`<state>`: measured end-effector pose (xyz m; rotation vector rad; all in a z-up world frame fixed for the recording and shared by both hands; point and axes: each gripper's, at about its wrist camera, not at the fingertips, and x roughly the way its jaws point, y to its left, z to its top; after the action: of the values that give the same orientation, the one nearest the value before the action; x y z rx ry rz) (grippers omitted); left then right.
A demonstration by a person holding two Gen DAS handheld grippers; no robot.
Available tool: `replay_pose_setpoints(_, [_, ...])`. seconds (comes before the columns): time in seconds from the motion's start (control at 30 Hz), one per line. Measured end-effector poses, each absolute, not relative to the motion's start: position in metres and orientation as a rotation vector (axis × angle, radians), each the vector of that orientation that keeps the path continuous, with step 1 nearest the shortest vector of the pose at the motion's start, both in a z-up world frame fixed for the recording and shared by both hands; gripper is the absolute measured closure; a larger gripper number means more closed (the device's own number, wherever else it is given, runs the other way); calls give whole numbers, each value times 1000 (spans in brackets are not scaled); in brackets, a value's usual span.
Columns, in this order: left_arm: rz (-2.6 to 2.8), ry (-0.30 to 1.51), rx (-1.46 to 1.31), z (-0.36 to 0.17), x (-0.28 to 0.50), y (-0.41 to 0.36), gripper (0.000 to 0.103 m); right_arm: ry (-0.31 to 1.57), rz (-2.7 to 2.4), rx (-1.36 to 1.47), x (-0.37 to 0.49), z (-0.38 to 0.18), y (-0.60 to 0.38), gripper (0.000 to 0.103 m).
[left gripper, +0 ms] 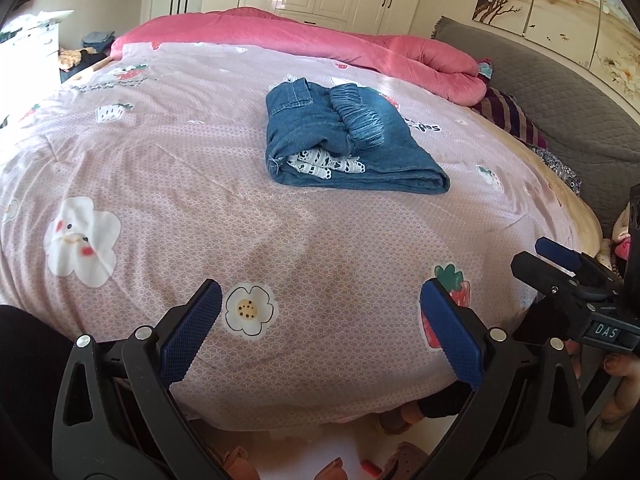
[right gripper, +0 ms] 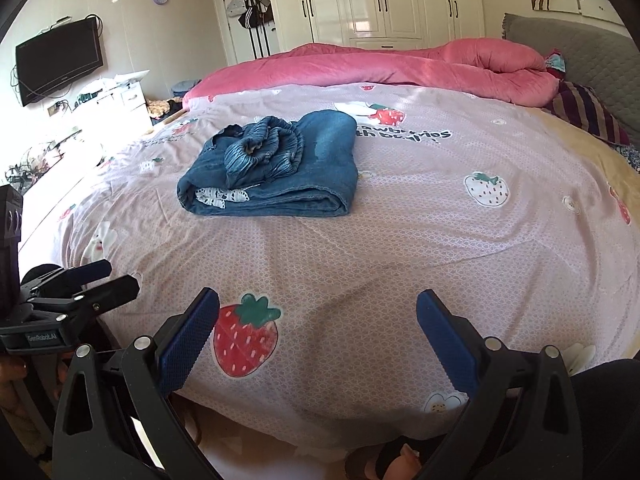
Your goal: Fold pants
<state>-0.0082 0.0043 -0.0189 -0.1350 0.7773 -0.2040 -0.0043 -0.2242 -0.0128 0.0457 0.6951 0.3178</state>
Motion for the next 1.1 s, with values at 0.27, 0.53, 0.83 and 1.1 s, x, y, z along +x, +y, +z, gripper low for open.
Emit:
replay_pose_setpoints(0.27, [-187,781,-141,-23,-4,6,10,706,320,59,0,-15,-225,5])
replay_pose_setpoints(0.53, [-176,767,-130,-20,-5,5,10,709,322,50,0,-16,-223,5])
replay_pose_setpoints(0.83, [-159,772,-128,-20,-5,6,10,708,320,47,0,-16,-223,5])
replay_pose_setpoints(1.1, [-146,773,-122,-20,-5,5,10,710,318,49,1,-16,-223,5])
